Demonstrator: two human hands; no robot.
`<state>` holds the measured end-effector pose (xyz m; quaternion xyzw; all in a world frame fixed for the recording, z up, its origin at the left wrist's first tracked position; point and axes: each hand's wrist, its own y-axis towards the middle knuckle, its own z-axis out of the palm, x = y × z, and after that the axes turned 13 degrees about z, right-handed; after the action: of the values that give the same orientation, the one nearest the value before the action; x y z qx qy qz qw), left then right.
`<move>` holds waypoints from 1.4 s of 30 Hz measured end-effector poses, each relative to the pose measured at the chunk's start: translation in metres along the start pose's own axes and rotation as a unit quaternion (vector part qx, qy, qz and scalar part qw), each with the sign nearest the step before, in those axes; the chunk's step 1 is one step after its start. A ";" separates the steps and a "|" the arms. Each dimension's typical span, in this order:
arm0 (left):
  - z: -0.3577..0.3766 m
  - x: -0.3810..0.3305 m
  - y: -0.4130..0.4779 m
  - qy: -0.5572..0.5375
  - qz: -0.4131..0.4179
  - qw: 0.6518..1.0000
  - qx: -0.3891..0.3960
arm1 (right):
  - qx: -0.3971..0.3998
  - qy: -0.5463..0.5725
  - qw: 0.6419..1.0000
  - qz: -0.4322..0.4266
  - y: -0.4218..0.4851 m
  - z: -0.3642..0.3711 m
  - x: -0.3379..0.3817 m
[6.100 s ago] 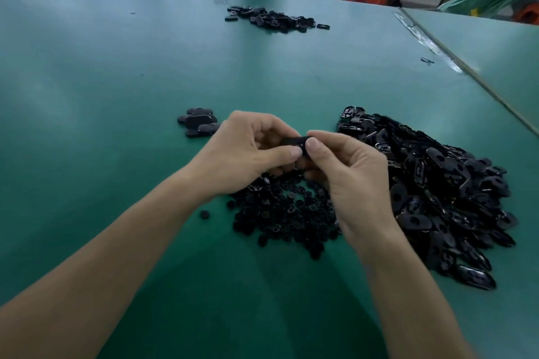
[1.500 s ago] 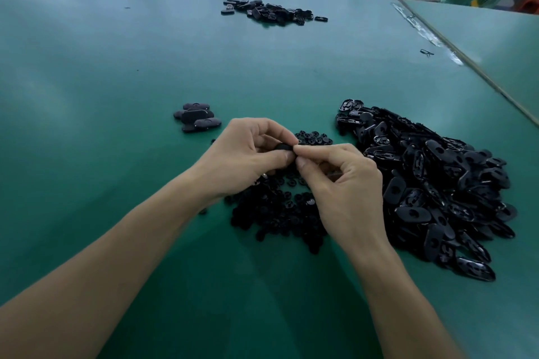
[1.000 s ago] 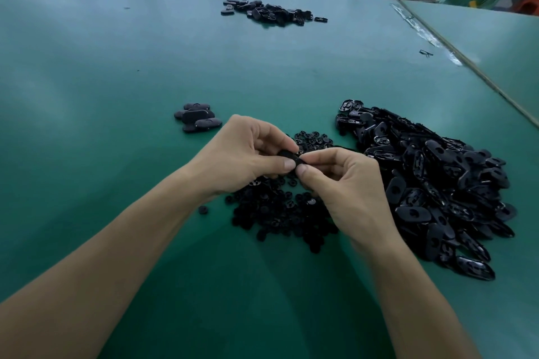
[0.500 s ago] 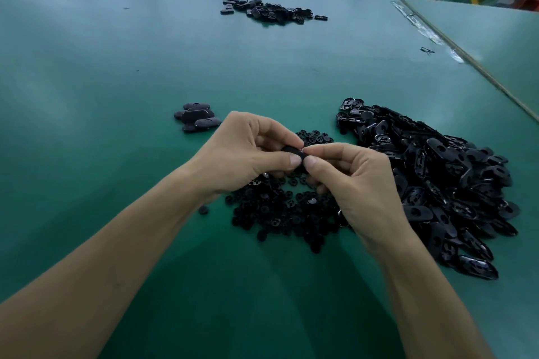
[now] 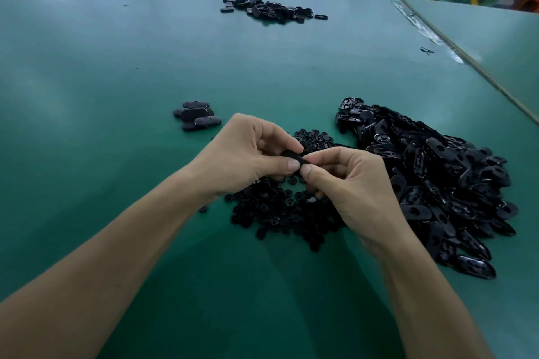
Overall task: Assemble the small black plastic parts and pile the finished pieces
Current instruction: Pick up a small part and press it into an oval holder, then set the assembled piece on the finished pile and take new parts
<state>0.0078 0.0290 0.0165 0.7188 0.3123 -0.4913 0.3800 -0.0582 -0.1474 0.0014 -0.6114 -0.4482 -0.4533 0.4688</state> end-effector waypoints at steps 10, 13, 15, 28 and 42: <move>0.002 -0.003 -0.001 0.058 0.033 0.998 -0.008 | -0.039 -0.019 0.999 0.001 0.001 0.002 -0.001; 0.000 -0.003 -0.001 0.069 0.037 0.997 -0.005 | -0.039 -0.019 0.999 0.004 0.000 0.002 -0.001; -0.002 -0.003 -0.001 0.069 0.038 0.997 -0.003 | -0.035 -0.016 0.999 0.007 0.000 0.004 -0.001; -0.014 0.014 0.004 0.096 0.028 0.991 -0.094 | -0.187 -0.146 0.970 -0.043 0.006 -0.007 0.004; -0.073 0.054 0.004 0.241 -0.051 0.922 -0.299 | -0.134 -0.517 0.844 0.034 0.045 -0.018 0.029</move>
<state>0.0629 0.0930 -0.0168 0.6517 0.5628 -0.2053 0.4651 -0.0117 -0.1689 0.0250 -0.8290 -0.5394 -0.1107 0.0973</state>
